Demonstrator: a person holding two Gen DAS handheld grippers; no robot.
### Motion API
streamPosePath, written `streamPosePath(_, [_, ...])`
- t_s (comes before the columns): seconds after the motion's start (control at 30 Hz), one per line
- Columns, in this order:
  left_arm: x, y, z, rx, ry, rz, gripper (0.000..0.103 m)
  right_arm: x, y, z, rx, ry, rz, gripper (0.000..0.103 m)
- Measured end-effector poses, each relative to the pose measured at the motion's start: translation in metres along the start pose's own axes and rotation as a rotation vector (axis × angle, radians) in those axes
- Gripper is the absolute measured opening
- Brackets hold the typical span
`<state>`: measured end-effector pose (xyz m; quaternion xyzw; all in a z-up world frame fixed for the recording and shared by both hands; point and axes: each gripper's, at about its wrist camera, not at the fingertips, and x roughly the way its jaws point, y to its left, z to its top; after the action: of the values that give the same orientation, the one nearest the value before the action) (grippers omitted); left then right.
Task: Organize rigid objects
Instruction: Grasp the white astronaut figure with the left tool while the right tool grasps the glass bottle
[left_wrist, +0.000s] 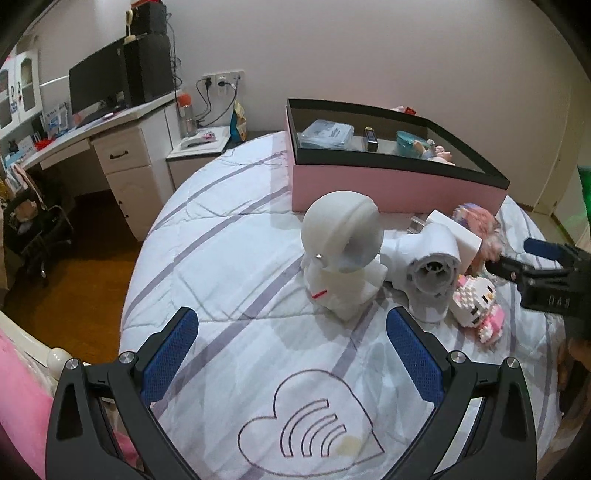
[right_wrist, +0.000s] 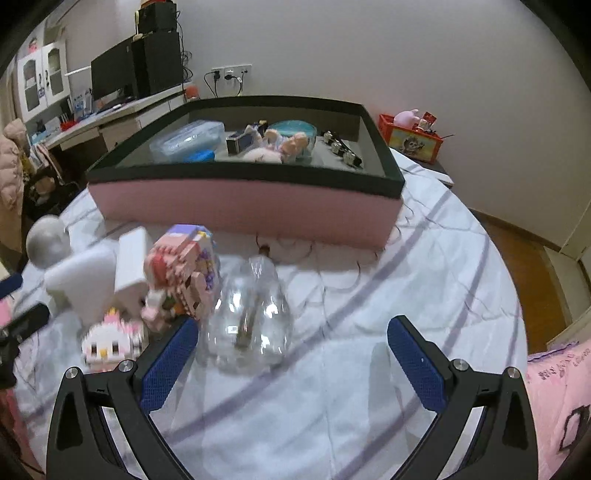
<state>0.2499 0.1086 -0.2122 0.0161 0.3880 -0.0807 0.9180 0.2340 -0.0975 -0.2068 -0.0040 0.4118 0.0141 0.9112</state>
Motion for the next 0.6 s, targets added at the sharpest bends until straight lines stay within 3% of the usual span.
streamPosePath(0.07, [0.002,-0.001,0.002,0.005,0.004,0.002,0.103,0.005,0.0,0.003,-0.001,0.008,0.034,0.09])
streamPosePath(0.17, [0.007,-0.003,0.006,0.02,0.015,0.006,0.103,0.012,0.007,0.003,-0.049,0.026,0.051,0.056])
streamPosePath(0.2, [0.009,-0.003,0.007,0.022,0.018,0.008,0.103,0.01,0.008,0.002,-0.057,0.02,0.06,0.051])
streamPosePath(0.3, [0.013,-0.004,0.009,0.02,0.026,0.001,0.103,0.006,0.002,0.0,-0.046,0.013,0.089,0.051])
streamPosePath(0.47, [0.021,-0.009,0.01,0.034,0.045,0.004,0.103,-0.006,-0.02,-0.008,-0.002,-0.01,0.023,0.051])
streamPosePath(0.6, [0.028,-0.014,0.015,0.045,0.064,0.012,0.103,-0.006,-0.035,-0.01,0.064,-0.01,0.077,0.051])
